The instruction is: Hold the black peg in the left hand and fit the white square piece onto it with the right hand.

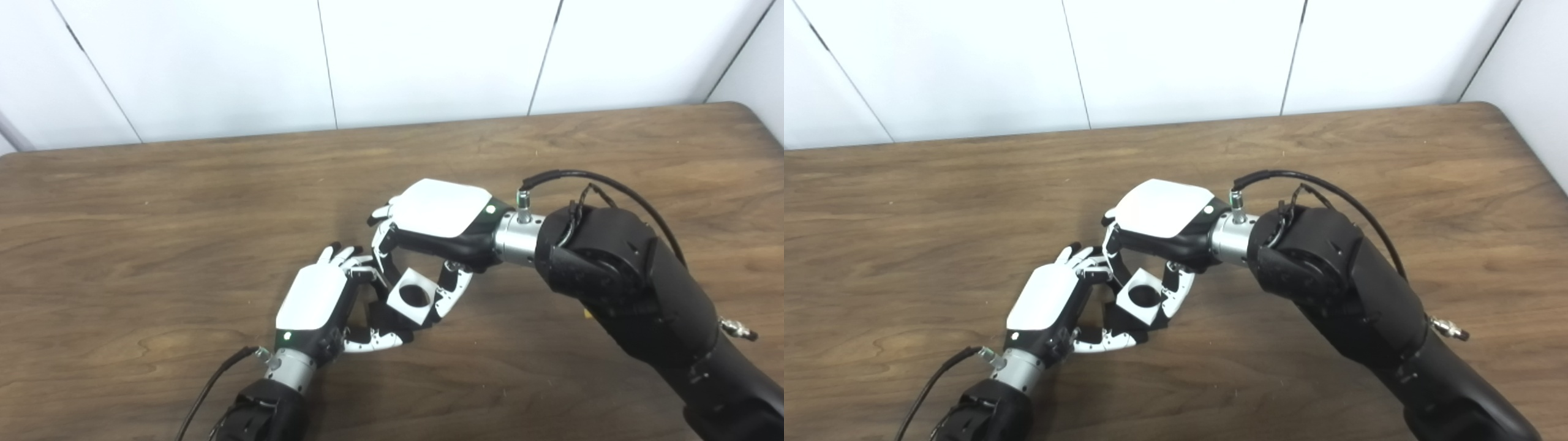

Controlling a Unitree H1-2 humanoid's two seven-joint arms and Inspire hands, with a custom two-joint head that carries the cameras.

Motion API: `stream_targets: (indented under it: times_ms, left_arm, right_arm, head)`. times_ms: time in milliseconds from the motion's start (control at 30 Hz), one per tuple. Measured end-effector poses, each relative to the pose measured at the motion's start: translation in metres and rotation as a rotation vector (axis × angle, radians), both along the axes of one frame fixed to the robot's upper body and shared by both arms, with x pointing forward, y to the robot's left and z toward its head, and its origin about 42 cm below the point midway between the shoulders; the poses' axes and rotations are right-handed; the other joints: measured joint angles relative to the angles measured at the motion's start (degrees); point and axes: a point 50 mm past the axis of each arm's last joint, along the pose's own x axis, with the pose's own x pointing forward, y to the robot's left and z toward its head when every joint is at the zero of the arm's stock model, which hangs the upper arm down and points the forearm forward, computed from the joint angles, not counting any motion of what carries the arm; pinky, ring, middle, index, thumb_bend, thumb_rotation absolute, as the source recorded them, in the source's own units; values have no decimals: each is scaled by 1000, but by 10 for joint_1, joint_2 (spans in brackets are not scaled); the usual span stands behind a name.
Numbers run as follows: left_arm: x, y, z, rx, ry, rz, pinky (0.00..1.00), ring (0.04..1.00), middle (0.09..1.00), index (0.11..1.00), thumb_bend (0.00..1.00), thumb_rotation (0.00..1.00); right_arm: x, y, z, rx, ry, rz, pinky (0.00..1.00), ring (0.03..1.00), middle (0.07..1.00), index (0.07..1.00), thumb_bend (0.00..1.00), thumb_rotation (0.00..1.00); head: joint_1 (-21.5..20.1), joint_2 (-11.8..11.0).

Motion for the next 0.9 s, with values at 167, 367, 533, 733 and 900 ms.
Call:
stream_targets:
  times_ms: [167, 367, 533, 733, 900]
  left_arm:
    - [0, 0, 0, 0, 0, 0, 1000, 921, 811, 489, 517, 56]
    - [0, 0, 0, 0, 1, 0, 1000, 924, 813, 489, 517, 56]
    - [0, -1, 0, -1, 1, 0, 1000, 924, 810, 488, 517, 56]
    - [0, -1, 0, -1, 1, -1, 1000, 920, 810, 488, 517, 56]
    - [-1, -1, 0, -1, 0, -2, 1000, 918, 810, 489, 517, 57]
  right_arm:
    - [1, 0, -1, -1, 0, -6, 908, 909, 745, 484, 523, 130]
    - [3, 2, -1, 1, 1, -12, 911, 910, 751, 484, 524, 132]
    - [7, 2, -4, 3, 15, -24, 913, 911, 751, 484, 523, 132]
    - [7, 1, -4, 6, 10, -25, 916, 908, 747, 484, 523, 132]
    - [8, 2, -4, 11, 4, -21, 912, 908, 747, 484, 523, 132]
  head:
    - [-1, 2]
    - [-2, 3]
    - [-3, 4]
    - [-4, 6]
    - [-4, 6]
